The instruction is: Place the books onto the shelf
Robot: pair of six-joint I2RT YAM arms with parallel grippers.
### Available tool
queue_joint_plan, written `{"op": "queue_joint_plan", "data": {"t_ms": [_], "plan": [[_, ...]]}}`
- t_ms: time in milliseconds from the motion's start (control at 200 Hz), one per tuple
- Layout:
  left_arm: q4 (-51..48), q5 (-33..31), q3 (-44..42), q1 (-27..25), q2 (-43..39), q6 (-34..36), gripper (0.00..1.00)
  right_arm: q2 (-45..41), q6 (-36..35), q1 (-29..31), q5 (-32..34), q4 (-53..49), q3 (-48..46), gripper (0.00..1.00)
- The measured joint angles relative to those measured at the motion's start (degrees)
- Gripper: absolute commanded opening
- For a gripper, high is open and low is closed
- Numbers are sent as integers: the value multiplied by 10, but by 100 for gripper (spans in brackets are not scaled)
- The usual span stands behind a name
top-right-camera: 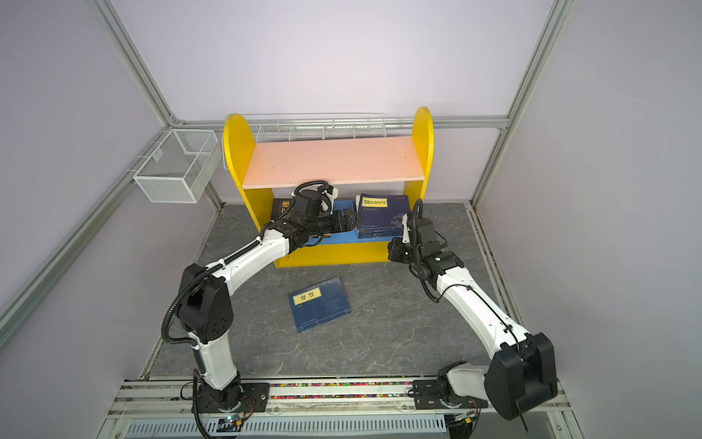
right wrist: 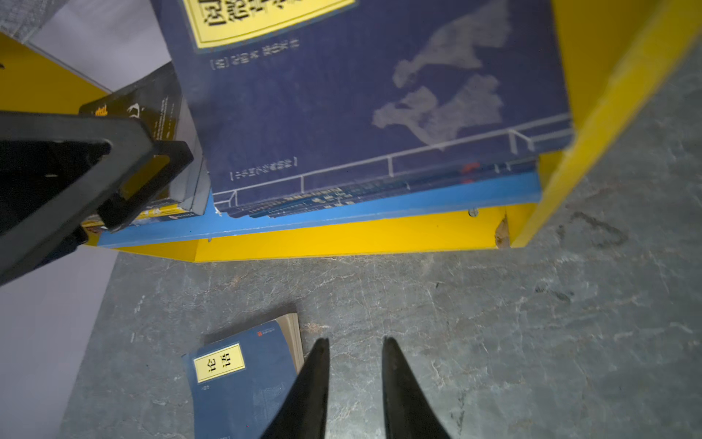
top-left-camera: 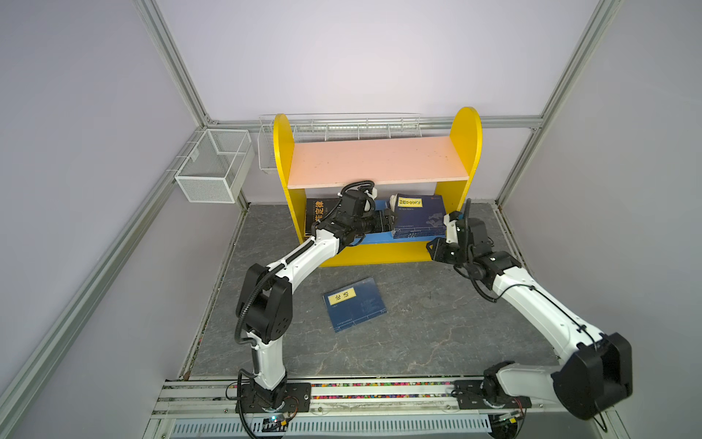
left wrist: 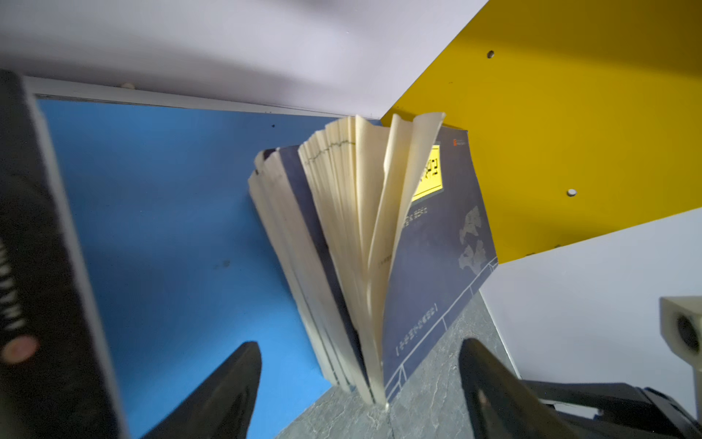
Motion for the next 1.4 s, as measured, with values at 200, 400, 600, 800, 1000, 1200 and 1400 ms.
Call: {"op": "queue_joint_plan", "data": {"t_ms": [200,400,600,800,1000,1200,1400], "plan": [[27,-47,-110,3,-104,14,82,97,-2,14,44,-25,79,21],[42,-101,-249,6,-224,15,82,151,-9,11,71,-54,126,21],[-1,-153,-383,6,-308,16,82,166,-21,-5,79,-67,158,21],[-76,-208,-436,6,-360,34,83,188,-30,-11,80,-78,179,21],[-132,-222,-443,6,-369,40,84,187,-35,-9,73,-70,175,24],[-181,-222,-458,6,-353,34,83,128,-70,45,24,-32,83,49],[-224,-216,-471,6,-321,22,81,133,-114,162,-75,1,0,64]]}}
